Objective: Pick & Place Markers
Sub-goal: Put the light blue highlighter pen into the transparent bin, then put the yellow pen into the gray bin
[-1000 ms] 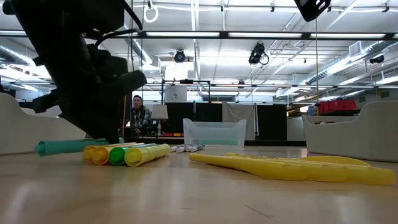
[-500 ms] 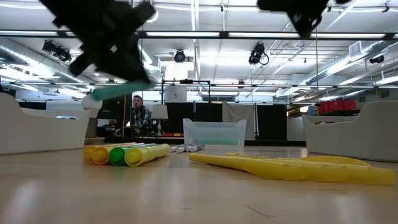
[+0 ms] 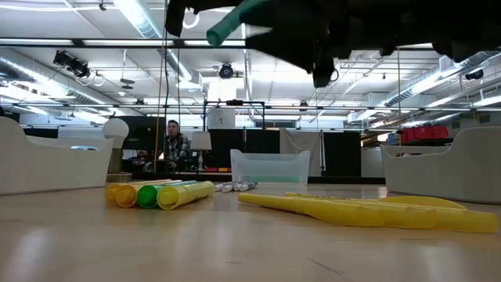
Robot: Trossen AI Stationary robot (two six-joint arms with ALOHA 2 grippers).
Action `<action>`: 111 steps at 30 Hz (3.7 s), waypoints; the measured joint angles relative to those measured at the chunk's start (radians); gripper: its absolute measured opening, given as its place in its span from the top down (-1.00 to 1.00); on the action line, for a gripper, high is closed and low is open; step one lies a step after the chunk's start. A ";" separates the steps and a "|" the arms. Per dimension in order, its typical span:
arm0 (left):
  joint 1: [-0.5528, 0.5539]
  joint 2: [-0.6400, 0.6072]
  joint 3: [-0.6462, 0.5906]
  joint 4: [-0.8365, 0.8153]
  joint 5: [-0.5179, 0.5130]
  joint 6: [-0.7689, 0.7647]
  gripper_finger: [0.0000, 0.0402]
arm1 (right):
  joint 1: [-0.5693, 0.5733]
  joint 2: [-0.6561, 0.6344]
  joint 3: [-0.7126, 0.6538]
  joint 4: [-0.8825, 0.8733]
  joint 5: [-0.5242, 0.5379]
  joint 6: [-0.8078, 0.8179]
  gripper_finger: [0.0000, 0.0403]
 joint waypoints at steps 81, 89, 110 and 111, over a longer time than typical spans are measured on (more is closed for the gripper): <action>0.099 -0.126 -0.001 -1.129 -0.185 -0.685 0.40 | -1.042 0.241 0.835 -1.711 -0.450 -0.694 0.76; 0.105 -0.126 -0.001 -1.126 -0.185 -0.685 0.40 | -1.072 0.255 0.835 -1.724 -0.469 -0.643 0.63; 0.102 -0.125 -0.001 -1.116 -0.105 -0.685 0.39 | -0.885 -0.016 0.769 -1.755 -0.363 -0.457 0.56; 0.102 -0.125 -0.001 -1.108 -0.100 -0.685 0.39 | -0.850 -0.056 0.743 -1.742 -0.361 -0.451 0.60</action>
